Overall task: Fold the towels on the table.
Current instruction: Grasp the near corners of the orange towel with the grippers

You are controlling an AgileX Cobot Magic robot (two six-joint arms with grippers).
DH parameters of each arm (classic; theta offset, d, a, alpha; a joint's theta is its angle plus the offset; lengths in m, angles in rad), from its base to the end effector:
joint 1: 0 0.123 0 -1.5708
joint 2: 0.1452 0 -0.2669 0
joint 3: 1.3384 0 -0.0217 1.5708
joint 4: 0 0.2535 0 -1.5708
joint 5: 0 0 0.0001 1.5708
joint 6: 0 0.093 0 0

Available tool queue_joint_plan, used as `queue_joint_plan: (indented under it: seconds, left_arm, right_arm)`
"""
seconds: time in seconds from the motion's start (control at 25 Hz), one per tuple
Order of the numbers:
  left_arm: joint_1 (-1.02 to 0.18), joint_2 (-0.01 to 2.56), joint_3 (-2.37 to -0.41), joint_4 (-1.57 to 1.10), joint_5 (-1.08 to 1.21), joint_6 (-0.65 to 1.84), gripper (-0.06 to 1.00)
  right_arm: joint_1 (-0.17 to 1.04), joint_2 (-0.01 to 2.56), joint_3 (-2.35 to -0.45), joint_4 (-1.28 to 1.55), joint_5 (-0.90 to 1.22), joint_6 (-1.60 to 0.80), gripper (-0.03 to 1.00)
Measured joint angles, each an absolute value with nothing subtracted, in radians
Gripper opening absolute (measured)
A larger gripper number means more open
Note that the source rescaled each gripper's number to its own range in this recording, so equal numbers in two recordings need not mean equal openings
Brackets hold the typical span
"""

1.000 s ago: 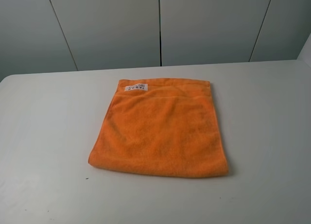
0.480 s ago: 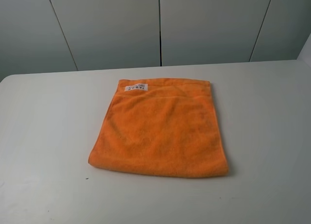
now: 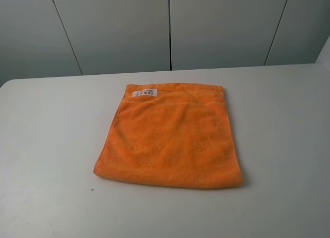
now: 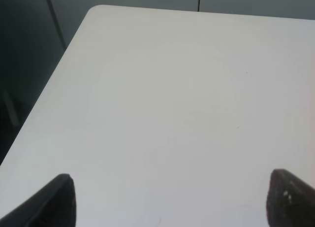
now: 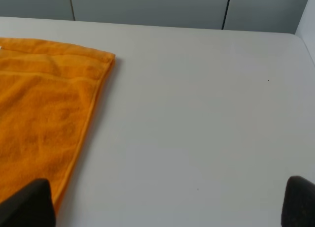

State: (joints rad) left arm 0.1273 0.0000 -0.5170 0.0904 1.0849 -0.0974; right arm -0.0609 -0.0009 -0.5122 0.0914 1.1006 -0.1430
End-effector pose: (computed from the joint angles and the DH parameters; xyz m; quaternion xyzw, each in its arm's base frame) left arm 0.0134 0.0092 0.2807 -0.0984 0.8485 0.0528 0.5172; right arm 0.0146 0.0067 0.2781 -0.0382 0.8584 -0.0065 0.5115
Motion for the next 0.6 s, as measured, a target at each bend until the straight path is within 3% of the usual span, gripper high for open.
queue_joint_plan:
  seconds: [0.36, 0.6]
  left_arm:
    - [0.127, 0.0, -0.517, 0.092, 1.077, -0.058, 0.99]
    - [0.127, 0.108, -0.531, 0.049, 0.921, 0.029, 0.99]
  right_arm:
    - [-0.061, -0.001, -0.512, 0.15, 1.097, -0.131, 1.0]
    - [-0.061, 0.002, -0.516, 0.164, 1.067, -0.161, 1.0]
